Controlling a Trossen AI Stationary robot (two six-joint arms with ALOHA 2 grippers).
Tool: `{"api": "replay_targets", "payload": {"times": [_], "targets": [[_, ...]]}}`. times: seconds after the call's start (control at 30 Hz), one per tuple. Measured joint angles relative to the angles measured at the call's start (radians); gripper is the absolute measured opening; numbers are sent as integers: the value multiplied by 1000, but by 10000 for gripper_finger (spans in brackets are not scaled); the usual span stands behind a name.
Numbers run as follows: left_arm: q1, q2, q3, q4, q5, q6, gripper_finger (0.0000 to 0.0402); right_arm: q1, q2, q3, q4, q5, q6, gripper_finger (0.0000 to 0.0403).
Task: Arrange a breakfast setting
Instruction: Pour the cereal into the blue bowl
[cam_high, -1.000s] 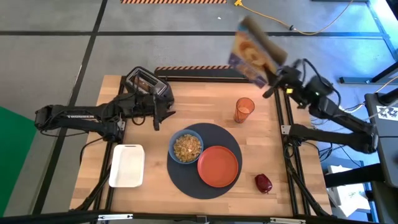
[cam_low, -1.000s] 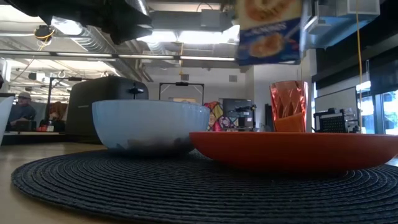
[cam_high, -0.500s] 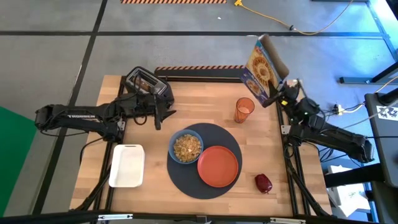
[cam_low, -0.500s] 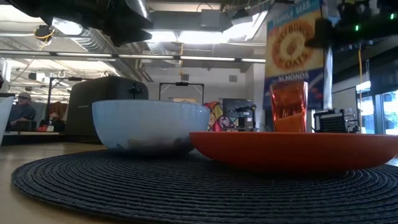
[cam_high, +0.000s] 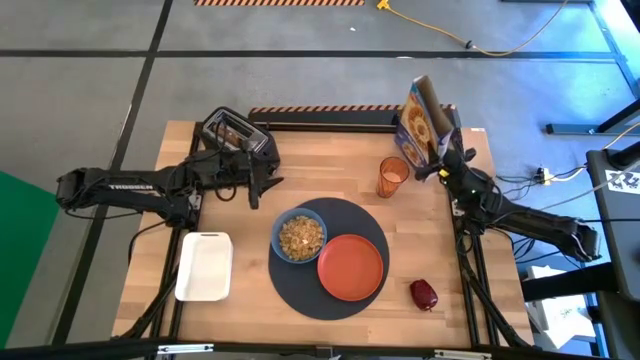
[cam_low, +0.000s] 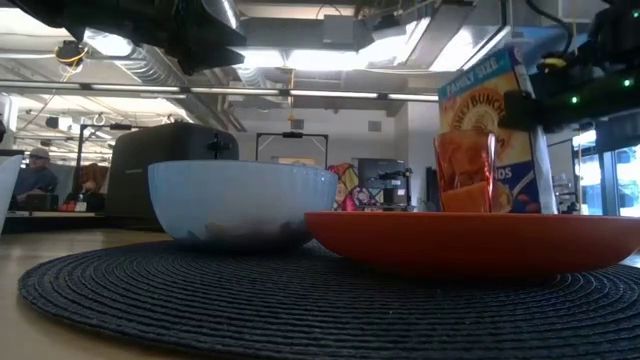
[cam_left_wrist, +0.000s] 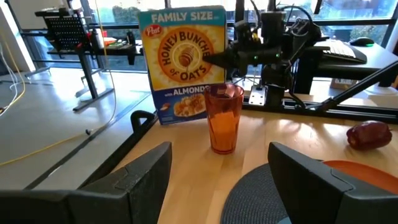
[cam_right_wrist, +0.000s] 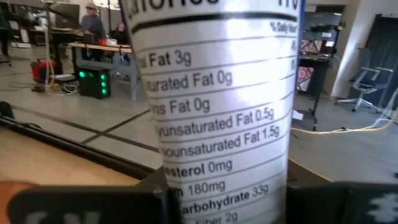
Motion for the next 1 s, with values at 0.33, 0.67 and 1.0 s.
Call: {"api": "replay_targets", "payload": {"times": [0.33, 0.67, 1.0], "targets": [[0, 0, 0, -2, 0, 0, 262, -102, 0, -49, 44, -59, 4, 121], [0, 0, 0, -27, 0, -4, 262, -130, 2, -19, 27, -56, 22, 249], [0, 0, 0, -27, 1, -4, 262, -130, 1, 109, -32, -58, -37, 284]]}}
